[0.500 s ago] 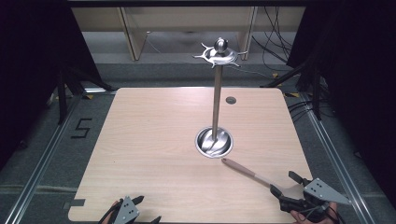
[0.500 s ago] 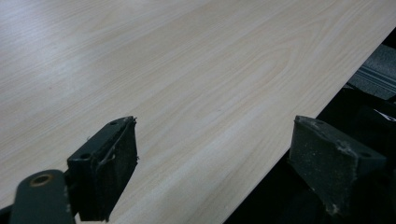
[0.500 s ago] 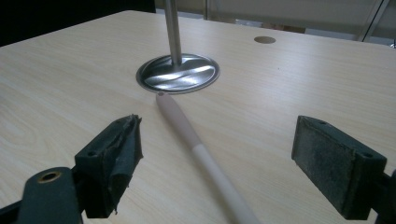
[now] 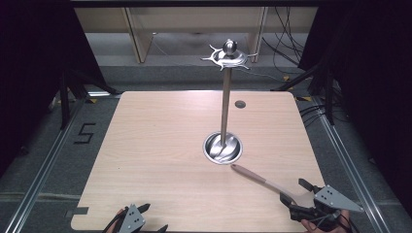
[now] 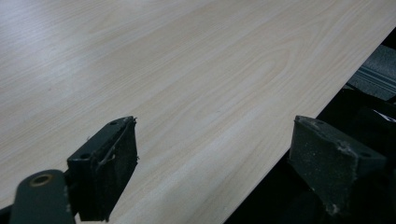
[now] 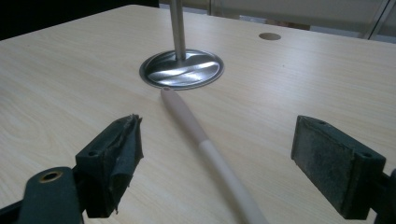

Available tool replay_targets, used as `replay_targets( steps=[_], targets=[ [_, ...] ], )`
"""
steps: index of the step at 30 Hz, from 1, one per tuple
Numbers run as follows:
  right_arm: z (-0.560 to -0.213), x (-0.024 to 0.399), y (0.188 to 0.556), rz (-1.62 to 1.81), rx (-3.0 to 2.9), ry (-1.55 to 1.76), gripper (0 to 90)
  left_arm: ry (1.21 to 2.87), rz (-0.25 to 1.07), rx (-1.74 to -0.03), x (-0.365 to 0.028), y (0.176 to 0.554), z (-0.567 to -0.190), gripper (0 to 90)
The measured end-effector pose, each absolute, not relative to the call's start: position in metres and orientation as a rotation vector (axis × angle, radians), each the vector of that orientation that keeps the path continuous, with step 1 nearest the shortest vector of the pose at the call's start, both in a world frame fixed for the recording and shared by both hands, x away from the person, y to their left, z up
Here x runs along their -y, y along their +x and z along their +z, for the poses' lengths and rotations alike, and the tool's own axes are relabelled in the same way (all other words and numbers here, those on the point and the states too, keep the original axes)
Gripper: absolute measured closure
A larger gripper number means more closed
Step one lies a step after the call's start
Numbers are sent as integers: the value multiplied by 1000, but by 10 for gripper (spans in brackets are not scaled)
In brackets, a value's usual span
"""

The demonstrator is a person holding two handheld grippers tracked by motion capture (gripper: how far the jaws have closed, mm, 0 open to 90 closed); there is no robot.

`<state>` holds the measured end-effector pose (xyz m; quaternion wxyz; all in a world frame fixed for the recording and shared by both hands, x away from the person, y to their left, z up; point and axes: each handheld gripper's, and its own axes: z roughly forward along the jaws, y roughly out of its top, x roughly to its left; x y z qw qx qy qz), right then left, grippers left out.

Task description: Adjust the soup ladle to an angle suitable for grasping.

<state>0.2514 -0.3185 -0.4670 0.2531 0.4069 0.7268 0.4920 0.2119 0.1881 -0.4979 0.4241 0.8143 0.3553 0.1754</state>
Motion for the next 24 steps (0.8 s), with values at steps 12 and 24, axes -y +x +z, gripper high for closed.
replay_targets(
  steps=[12, 24],
  targets=[
    [-457, 307, 258, 1262, -2058, 1081, 217, 2028, 429, -892, -186, 212, -499, 148],
    [-443, 298, 274, 1118, -2188, 994, 312, 2038, 460, -886, -184, 213, -499, 148]
  ],
)
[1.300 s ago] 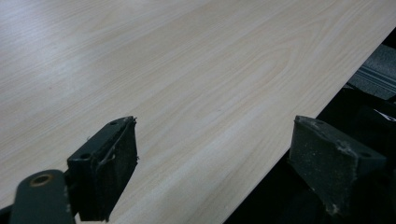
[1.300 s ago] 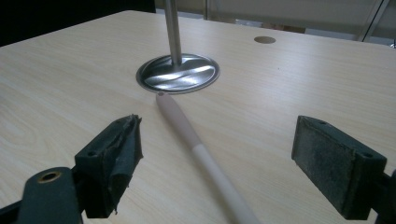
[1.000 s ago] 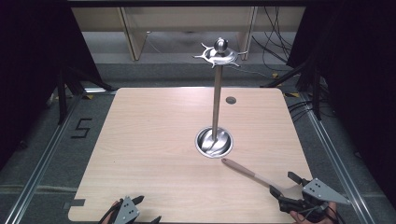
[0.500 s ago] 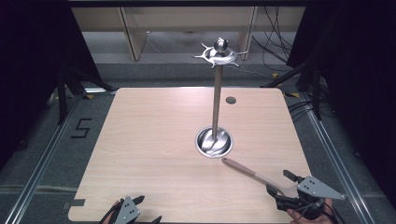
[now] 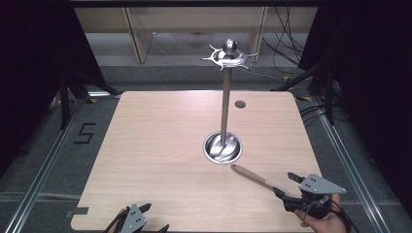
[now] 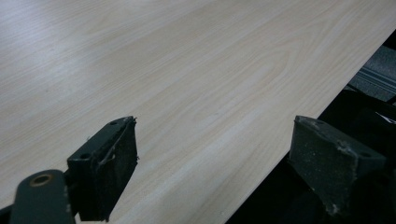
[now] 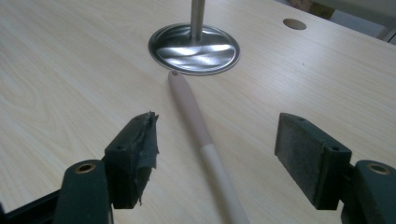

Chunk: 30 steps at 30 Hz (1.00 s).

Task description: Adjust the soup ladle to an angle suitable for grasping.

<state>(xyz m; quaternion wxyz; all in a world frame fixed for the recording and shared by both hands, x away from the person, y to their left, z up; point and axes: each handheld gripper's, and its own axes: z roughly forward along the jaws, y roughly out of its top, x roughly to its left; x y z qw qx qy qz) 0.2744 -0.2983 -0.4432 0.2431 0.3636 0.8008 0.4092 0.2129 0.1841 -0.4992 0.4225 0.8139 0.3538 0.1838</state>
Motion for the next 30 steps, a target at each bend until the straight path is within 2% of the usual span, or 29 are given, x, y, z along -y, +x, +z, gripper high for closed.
replay_targets(
  steps=[16, 30],
  targets=[
    [-431, 269, 299, 980, -2324, 906, 346, 2023, 442, -890, -184, 212, -498, 148],
    [-436, 254, 323, 799, -2525, 845, 437, 2030, 434, -888, -185, 212, -498, 148]
  ],
)
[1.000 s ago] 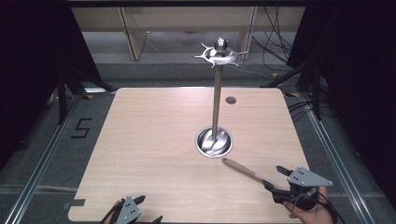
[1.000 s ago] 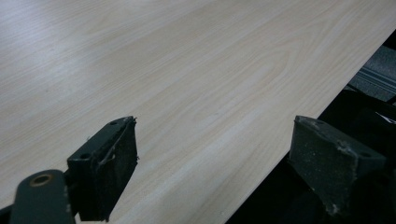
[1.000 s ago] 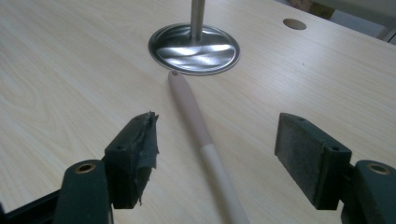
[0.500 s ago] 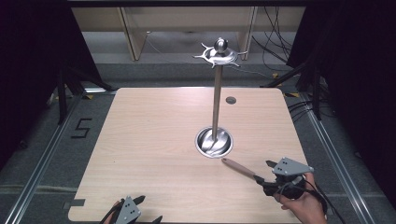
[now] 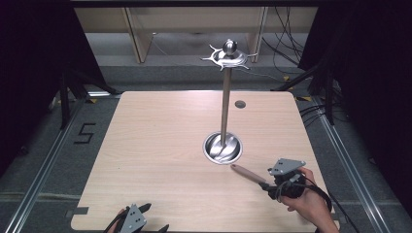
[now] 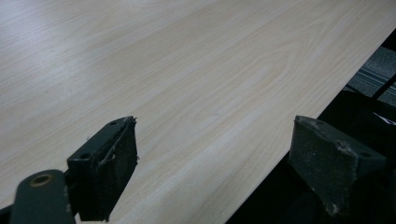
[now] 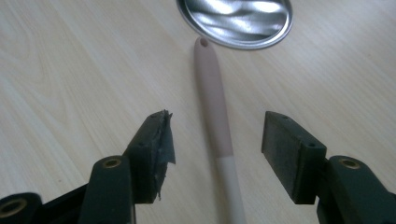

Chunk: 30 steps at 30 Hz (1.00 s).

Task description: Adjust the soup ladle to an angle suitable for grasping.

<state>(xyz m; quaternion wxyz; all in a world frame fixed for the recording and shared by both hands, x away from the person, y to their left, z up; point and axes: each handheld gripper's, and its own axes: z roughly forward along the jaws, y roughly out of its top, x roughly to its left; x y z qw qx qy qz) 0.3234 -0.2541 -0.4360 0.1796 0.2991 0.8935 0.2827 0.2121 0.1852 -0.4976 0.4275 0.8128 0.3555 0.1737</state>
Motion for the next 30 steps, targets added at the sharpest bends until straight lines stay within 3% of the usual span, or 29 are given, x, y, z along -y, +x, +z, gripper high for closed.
replay_targets(
  steps=[20, 30],
  targets=[
    [-457, 241, 356, 622, -2700, 921, 607, 2055, 453, -858, -186, 213, -497, 148],
    [-462, 240, 367, 551, -2744, 918, 646, 2017, 434, -885, -183, 211, -498, 148]
  ],
)
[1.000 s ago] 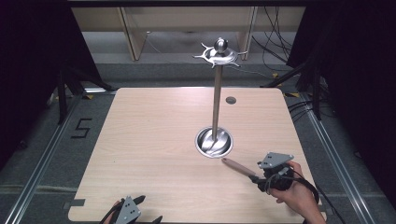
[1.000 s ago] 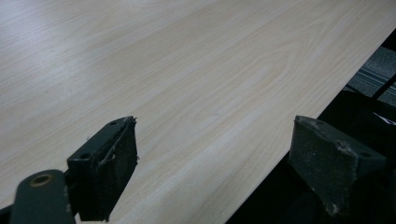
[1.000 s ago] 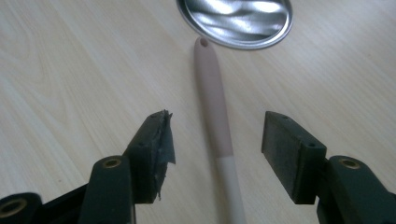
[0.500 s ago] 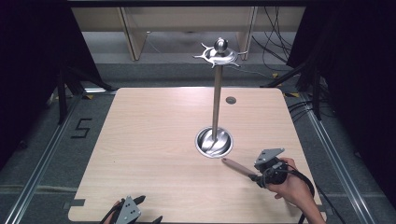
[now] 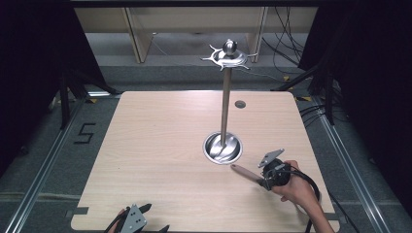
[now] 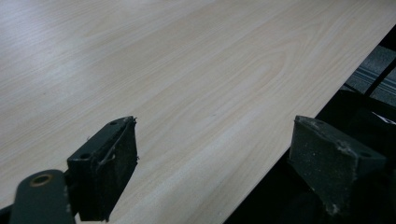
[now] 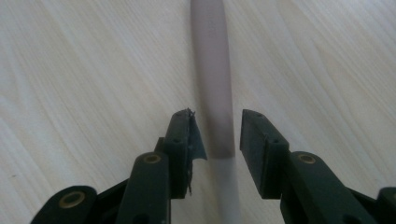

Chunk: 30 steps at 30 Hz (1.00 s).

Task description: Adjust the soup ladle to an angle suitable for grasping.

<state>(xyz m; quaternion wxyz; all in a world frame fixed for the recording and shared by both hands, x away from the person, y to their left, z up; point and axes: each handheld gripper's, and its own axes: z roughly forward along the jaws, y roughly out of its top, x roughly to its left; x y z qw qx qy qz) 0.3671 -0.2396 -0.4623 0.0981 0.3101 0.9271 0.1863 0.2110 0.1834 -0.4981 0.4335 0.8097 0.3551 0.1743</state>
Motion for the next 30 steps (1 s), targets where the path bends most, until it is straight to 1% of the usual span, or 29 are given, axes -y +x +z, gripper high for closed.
replay_targets(
  steps=[4, 5, 19, 22, 25, 26, 30],
  targets=[
    [-466, 239, 371, 494, -2747, 959, 664, 2017, 436, -883, -184, 211, -498, 148],
    [-468, 240, 374, 516, -2764, 910, 667, 2025, 444, -864, -184, 212, -498, 148],
    [-476, 239, 383, 480, -2814, 944, 728, 2027, 428, -881, -184, 211, -498, 148],
    [-477, 239, 385, 483, -2835, 940, 734, 2050, 445, -866, -184, 211, -497, 148],
    [-478, 238, 385, 475, -2846, 1006, 736, 2014, 432, -880, -183, 210, -498, 148],
    [-478, 239, 387, 479, -2848, 947, 738, 2013, 424, -883, -183, 211, -497, 148],
    [-477, 236, 387, 437, -2856, 934, 744, 2024, 434, -875, -183, 210, -497, 148]
  ],
)
